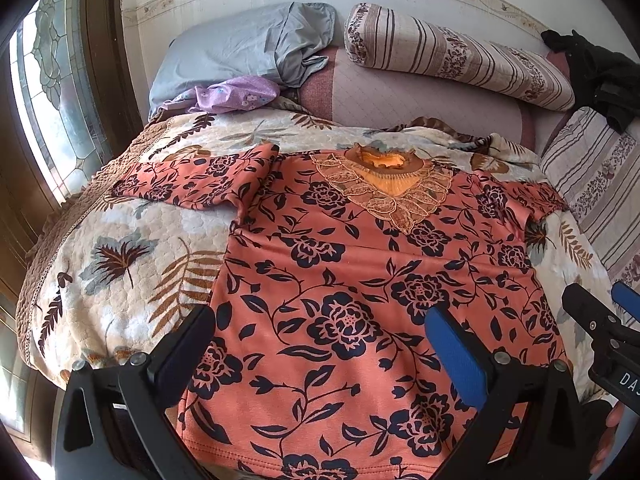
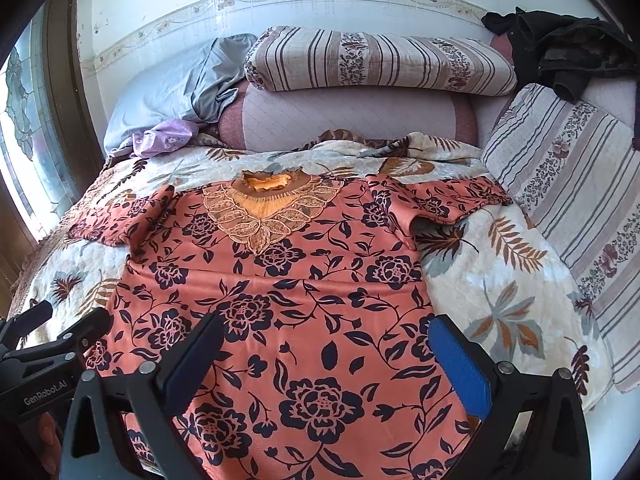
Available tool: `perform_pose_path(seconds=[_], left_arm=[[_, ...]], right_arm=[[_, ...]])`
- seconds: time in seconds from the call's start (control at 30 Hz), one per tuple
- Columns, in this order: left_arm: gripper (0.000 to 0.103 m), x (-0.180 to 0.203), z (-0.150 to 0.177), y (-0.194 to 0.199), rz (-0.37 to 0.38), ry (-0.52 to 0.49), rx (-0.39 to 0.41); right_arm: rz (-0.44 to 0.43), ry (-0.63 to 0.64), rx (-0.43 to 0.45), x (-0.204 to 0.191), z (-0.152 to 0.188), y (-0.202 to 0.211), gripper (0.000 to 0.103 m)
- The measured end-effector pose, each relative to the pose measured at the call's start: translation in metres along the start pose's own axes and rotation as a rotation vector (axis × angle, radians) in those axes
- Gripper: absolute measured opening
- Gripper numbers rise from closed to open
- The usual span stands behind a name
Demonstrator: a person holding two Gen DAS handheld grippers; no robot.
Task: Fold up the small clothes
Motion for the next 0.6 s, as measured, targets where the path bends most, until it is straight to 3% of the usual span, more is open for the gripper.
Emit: perform_pose_path(seconds=[0.6], left_arm=[[0.103, -0.0020, 0.0003, -0.0016, -0.001, -0.002, 0.003]], right_arm=[[0.002, 0.009, 0.001, -0.0026, 0.0002, -0.0010, 0.103]])
Point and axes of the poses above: each gripper's, at about its wrist camera, not at the fingertips, and y roughly against the way its jaws point, x to its right, z to its underside, the point moved 6 cm from there along -y, roughly the way its jaws point, and after that the axes turned 8 degrees about -x, right-handed, at the moved point
